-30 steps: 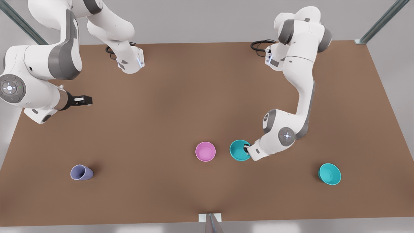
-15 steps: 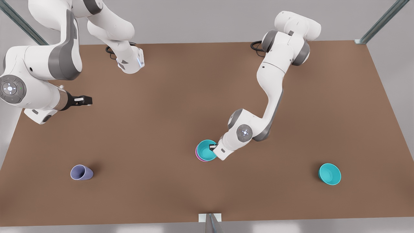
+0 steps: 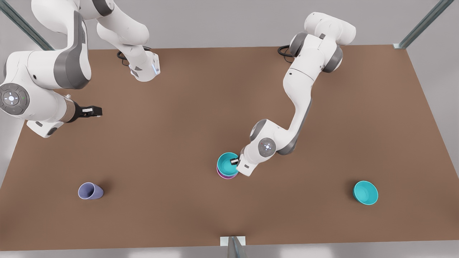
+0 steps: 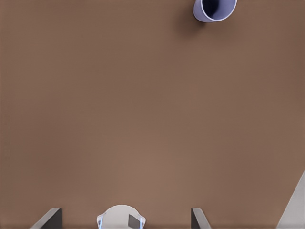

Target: Stack the blue bowl on the pink bowl

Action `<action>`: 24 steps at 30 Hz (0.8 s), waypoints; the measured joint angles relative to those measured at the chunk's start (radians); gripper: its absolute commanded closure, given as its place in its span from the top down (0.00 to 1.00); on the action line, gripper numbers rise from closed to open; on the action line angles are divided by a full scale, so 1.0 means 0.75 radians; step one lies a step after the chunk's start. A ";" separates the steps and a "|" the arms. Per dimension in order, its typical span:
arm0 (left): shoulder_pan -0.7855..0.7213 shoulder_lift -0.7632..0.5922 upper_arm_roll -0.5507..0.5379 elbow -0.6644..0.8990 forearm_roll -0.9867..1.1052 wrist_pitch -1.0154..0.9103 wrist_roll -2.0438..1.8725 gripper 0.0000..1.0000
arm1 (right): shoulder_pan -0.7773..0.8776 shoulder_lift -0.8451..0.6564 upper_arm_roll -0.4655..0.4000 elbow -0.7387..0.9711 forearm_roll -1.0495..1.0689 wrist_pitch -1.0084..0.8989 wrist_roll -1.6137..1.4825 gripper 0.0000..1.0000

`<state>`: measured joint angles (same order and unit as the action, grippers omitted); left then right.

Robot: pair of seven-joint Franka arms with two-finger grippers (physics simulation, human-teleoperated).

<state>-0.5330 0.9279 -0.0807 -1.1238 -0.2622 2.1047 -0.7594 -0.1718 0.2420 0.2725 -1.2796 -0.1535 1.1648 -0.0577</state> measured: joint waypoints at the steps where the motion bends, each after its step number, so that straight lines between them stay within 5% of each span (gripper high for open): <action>1: -0.001 0.001 0.000 -0.001 0.001 -0.001 -0.014 0.21 | 0.000 0.000 0.000 0.000 0.000 0.000 0.000 1.00; 18: -0.001 0.008 0.000 -0.003 0.007 0.042 -0.162 0.21 | 0.000 0.000 0.000 0.000 -0.001 0.000 -0.002 1.00; 19: -0.001 0.008 0.000 -0.004 0.007 0.041 -0.167 0.28 | 0.000 -0.001 0.000 0.001 -0.002 0.000 -0.002 1.00; 20: -0.002 0.009 0.000 -0.005 0.006 0.041 -0.170 0.79 | 0.000 -0.001 0.000 0.001 -0.002 0.000 -0.002 1.00; 21: -0.003 0.010 0.000 -0.005 0.004 0.042 -0.171 1.00 | 0.000 -0.001 0.000 0.000 -0.002 0.000 -0.002 1.00; 24: -0.009 0.008 0.001 -0.006 -0.018 0.054 -0.162 1.00 | 0.000 -0.001 0.000 0.001 -0.003 0.000 -0.003 1.00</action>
<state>-0.5395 0.9340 -0.0802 -1.1280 -0.2756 2.1455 -0.8813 -0.1718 0.2413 0.2725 -1.2790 -0.1556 1.1648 -0.0596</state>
